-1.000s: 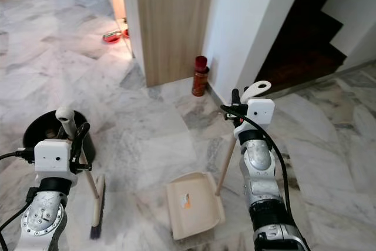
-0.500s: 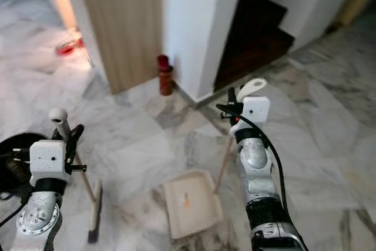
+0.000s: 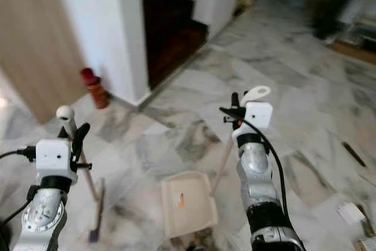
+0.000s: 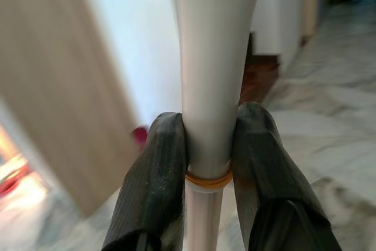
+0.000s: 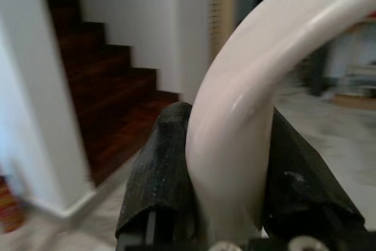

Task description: Sweep floor

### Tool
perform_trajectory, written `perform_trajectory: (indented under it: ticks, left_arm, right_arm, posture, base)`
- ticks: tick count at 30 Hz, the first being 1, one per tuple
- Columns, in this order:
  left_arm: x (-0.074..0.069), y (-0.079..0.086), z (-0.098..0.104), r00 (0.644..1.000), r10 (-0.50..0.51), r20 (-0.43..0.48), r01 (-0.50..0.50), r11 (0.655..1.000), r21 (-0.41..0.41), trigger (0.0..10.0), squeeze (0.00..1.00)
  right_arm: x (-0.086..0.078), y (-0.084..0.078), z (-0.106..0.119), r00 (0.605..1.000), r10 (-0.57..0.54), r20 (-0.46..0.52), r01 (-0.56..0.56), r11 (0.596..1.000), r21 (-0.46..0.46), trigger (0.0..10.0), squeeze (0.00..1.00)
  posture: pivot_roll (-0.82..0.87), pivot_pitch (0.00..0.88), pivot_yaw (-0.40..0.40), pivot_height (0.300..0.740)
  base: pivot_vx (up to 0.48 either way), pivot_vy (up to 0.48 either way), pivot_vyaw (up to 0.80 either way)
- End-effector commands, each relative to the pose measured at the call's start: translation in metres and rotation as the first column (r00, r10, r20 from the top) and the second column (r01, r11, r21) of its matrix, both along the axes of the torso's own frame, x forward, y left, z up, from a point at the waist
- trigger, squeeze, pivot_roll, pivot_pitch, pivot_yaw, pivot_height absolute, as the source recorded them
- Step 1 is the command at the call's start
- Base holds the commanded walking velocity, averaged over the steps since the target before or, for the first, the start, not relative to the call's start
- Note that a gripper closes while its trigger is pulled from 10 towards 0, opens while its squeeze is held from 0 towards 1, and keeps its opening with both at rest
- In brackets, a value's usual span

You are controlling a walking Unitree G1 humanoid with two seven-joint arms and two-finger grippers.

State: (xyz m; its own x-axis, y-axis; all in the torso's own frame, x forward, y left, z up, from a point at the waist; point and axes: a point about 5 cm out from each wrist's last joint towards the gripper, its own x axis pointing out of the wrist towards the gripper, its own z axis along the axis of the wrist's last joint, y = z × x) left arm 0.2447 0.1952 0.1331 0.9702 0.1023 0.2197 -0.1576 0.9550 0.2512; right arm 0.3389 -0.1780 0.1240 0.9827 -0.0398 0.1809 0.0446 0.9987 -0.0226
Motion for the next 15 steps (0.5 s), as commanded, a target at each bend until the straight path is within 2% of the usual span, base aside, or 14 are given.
perform_trajectory:
  ticks: [1,15]
  left_arm:
    - [0.0003,-0.0025,0.0045,1.000,-0.013,0.027,0.013,1.000,0.004,10.0,0.00]
    - [0.0042,-0.0031,0.0059,0.999,-0.029,0.033,0.029,1.000,-0.006,10.0,0.00]
  right_arm:
    - [-0.0006,-0.0016,0.0060,1.000,-0.006,0.031,0.007,1.000,-0.010,10.0,0.00]
    - [-0.0051,-0.0012,0.0019,0.999,-0.027,0.029,0.027,1.000,-0.011,10.0,0.00]
  posture:
    - [0.04,0.096,-0.015,0.740]
    - [0.04,0.066,-0.003,0.740]
  base:
    - [0.000,0.000,-0.80]
    - [0.000,0.000,-0.80]
